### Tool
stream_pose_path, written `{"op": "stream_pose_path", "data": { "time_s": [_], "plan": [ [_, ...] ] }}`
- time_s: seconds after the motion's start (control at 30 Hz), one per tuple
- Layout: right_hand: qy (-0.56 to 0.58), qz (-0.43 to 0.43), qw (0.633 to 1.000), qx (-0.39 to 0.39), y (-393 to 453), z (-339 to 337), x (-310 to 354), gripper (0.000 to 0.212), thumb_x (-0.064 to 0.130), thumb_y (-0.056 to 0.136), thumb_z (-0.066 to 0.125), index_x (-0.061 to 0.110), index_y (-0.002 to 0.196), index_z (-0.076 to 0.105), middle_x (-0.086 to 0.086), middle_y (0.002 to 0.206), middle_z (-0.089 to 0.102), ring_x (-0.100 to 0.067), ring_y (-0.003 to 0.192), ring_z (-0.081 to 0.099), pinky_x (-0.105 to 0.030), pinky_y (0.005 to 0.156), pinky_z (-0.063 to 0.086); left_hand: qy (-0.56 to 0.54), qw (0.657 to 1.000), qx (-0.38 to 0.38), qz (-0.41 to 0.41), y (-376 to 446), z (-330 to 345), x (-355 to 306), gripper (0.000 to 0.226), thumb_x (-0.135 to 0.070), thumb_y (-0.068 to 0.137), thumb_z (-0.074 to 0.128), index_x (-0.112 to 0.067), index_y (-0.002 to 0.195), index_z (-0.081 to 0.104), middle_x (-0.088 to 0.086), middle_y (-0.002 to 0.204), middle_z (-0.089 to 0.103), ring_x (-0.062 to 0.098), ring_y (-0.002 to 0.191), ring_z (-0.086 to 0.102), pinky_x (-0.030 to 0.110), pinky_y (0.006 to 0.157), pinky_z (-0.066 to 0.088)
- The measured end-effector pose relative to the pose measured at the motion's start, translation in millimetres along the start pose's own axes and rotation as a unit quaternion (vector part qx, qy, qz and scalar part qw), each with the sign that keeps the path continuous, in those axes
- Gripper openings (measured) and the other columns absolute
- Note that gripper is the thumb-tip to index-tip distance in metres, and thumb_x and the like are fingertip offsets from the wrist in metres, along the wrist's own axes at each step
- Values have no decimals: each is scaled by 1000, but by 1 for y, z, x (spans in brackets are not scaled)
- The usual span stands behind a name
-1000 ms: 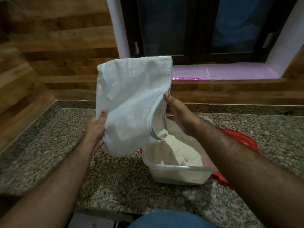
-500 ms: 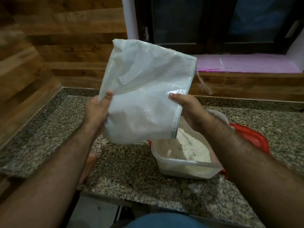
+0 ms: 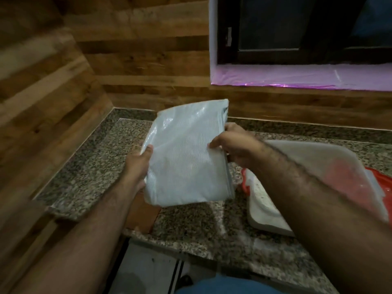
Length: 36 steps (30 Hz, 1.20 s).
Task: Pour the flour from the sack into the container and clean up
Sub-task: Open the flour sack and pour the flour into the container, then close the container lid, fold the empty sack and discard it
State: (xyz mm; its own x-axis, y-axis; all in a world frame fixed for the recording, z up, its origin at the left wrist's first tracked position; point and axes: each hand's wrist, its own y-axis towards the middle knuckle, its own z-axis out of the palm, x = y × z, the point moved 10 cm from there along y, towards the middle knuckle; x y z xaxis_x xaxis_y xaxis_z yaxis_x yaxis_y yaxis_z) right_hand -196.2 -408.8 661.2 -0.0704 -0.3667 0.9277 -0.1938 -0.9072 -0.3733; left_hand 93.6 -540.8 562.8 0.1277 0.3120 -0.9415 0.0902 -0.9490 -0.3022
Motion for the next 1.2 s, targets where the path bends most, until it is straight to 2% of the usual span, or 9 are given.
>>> {"op": "stream_pose_path", "data": {
  "time_s": [0.1, 0.23, 0.5, 0.57, 0.7, 0.8, 0.9, 1.03, 1.2],
  "plan": [
    [-33, 49, 996, -73, 27, 21, -43, 51, -4, 84, 67, 15, 130, 61, -10, 115, 72, -32, 101, 71, -47, 74, 66, 27, 999, 15, -12, 21, -17, 40, 40, -44, 96, 79, -7, 111, 76, 10, 98, 81, 29, 85, 80, 35, 68, 65],
    [-105, 61, 973, -196, 45, 22, -103, 56, 9, 71, 64, 13, 127, 63, -9, 115, 73, -32, 103, 72, -48, 87, 65, 95, 994, 46, 26, 25, -15, 80, 28, -36, 100, 76, -9, 105, 76, 5, 90, 80, 25, 77, 78, 28, 56, 61],
    [-194, 93, 929, -301, 34, 2, -194, 68, 7, 88, 66, 14, 150, 39, -6, 117, 63, -33, 111, 64, -36, 94, 50, 277, 936, 183, 116, 26, 24, 140, 65, -52, 100, 67, -22, 154, 45, 3, 138, 66, 25, 119, 67, 45, 102, 58],
    [-249, 67, 912, -318, 30, 4, -200, 65, 13, 88, 72, 11, 146, 44, -15, 131, 63, -39, 123, 62, -40, 103, 49, 416, 870, 185, 190, 18, 30, 142, 74, -53, 103, 60, -18, 164, 35, 9, 157, 49, 29, 137, 54, 47, 112, 51],
    [-478, 9, 846, -235, 30, 50, -211, 74, 40, 102, 61, 5, 162, 36, -26, 168, 31, -47, 153, 33, -53, 123, 32, 590, 683, 238, 360, -20, 51, 146, 75, -63, 107, 34, -32, 172, 12, 2, 181, 8, 30, 164, 15, 54, 131, 20],
    [-625, 27, 775, -90, 38, 86, -252, 84, 69, 104, 30, 25, 171, 7, -11, 179, -1, -37, 165, 6, -58, 130, 14, 614, 630, 312, 359, -27, 58, 178, 76, -70, 106, 21, -37, 172, 2, -2, 181, -5, 24, 167, -6, 59, 132, 0],
    [-650, 49, 757, -38, 42, 95, -284, 86, 78, 101, 17, 33, 169, -11, -6, 177, -17, -31, 165, -12, -59, 130, 1, 626, 618, 338, 335, -21, 57, 200, 79, -74, 105, 18, -38, 171, -8, 0, 180, -13, 23, 167, -11, 60, 131, -7],
    [-646, 42, 760, -48, 41, 97, -293, 88, 82, 97, 11, 35, 169, -13, -4, 175, -23, -32, 164, -15, -60, 129, -3, 617, 626, 347, 326, -18, 53, 200, 80, -74, 105, 18, -38, 170, -13, -2, 180, -18, 19, 166, -16, 59, 130, -11],
    [-652, 11, 756, -57, 47, 114, -276, 95, 86, 96, 6, 28, 170, -8, -8, 176, -19, -31, 163, -18, -58, 129, -11, 567, 723, 259, 299, 8, 7, 168, 78, -63, 108, 26, -25, 173, 2, 0, 181, 8, 21, 167, 5, 56, 134, 7]
  ]
}}
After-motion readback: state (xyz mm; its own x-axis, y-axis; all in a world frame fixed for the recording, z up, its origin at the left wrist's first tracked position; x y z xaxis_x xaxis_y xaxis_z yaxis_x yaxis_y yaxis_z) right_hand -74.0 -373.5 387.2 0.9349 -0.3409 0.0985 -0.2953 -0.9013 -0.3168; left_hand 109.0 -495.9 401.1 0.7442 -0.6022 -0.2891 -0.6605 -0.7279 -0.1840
